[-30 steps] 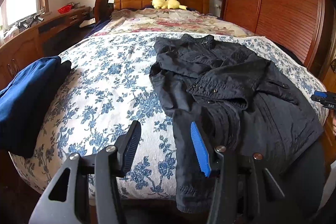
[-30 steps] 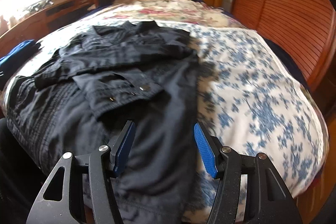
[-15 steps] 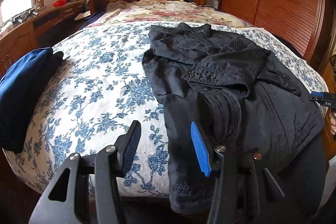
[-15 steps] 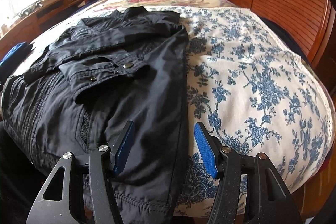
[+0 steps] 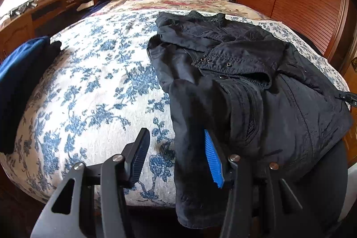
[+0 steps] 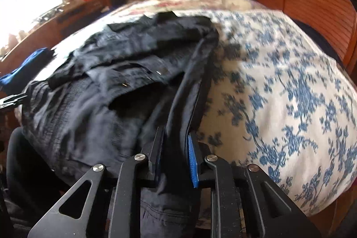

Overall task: Fold large clothes
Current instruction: 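Close both tools on the black jacket hem, then lift the hem with both tools and fold it over toward the collar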

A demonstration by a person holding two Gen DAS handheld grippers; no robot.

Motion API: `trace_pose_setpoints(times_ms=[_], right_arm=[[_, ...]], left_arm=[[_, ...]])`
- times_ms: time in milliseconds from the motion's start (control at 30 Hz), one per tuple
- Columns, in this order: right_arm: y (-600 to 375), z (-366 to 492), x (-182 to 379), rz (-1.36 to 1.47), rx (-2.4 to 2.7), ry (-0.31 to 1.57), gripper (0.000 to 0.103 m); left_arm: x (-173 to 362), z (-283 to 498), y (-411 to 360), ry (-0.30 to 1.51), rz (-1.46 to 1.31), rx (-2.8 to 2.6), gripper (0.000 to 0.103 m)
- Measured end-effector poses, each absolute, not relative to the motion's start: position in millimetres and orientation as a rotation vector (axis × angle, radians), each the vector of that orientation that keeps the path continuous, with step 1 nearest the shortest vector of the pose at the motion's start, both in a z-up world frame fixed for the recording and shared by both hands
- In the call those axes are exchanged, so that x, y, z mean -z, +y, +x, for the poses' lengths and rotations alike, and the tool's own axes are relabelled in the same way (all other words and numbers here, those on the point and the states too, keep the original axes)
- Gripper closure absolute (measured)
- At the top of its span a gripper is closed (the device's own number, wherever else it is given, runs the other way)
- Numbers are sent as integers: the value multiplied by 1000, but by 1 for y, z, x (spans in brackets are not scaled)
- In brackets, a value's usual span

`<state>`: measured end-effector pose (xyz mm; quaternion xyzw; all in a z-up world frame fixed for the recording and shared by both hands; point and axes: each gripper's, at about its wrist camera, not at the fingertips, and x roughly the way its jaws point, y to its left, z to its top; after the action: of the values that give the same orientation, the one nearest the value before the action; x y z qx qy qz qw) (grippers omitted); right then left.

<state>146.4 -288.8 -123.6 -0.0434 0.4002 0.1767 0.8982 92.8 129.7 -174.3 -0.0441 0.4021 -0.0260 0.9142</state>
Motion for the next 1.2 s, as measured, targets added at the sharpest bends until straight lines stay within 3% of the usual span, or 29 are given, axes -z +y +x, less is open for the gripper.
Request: trace_pose_setpoints(times_ms=[433,600,800,900,1000,1200], right_arm=[[-298,154,143,-92,-293,905,85],[-305,148,151,-73,-291,945,78],[-300,148,151,-84,-306,962,75],[-293,146,147,-103,-351,944,92],[-291,144,132,-86,-363,896,98],[-286,145,105,0,-412,814,98]], left_arm=[[180,85,124,826,-78,68,55],[183,82,121,822,-72,93,56],[182,82,114,828,-61,148,84],[171,81,113,814,-49,170,100],[149,75,111,776,-58,204,101],[118,71,108,726,-41,211,101]])
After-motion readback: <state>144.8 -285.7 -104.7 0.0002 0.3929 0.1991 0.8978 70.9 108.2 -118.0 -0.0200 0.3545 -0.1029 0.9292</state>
